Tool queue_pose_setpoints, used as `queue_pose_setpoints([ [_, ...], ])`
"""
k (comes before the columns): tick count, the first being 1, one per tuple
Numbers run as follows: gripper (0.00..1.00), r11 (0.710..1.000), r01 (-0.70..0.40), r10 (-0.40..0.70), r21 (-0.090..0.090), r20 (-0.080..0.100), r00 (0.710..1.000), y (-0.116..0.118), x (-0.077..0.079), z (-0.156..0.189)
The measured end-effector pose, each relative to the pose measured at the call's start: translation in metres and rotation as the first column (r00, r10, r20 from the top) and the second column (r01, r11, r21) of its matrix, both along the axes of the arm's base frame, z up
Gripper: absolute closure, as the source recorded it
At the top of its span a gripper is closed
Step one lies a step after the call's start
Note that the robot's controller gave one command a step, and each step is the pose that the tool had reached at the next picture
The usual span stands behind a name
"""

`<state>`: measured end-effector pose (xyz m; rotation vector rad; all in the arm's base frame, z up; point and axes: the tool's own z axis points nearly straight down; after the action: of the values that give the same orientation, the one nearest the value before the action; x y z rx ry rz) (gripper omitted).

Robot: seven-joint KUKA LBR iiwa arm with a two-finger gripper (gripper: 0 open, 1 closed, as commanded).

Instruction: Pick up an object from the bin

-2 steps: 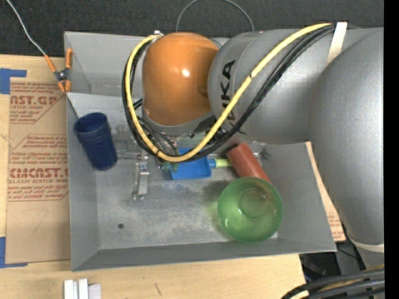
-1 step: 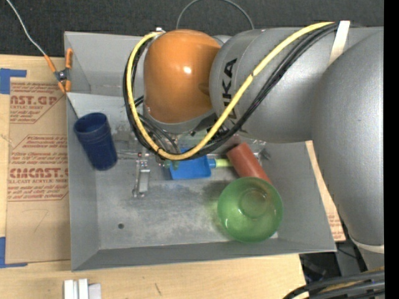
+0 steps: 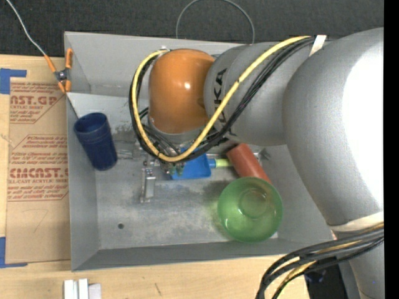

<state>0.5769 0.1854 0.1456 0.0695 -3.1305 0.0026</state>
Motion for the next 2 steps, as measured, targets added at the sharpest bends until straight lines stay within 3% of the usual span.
queue_pose_setpoints([
  [1, 0.00, 0.999, 0.052, -0.052, 0.004, 0.007, 0.999, -0.002, -0.003, 0.107],
  [2, 0.00, 0.972, -0.233, 0.233, 0.003, 0.003, 0.972, -0.041, -0.053, 0.136],
])
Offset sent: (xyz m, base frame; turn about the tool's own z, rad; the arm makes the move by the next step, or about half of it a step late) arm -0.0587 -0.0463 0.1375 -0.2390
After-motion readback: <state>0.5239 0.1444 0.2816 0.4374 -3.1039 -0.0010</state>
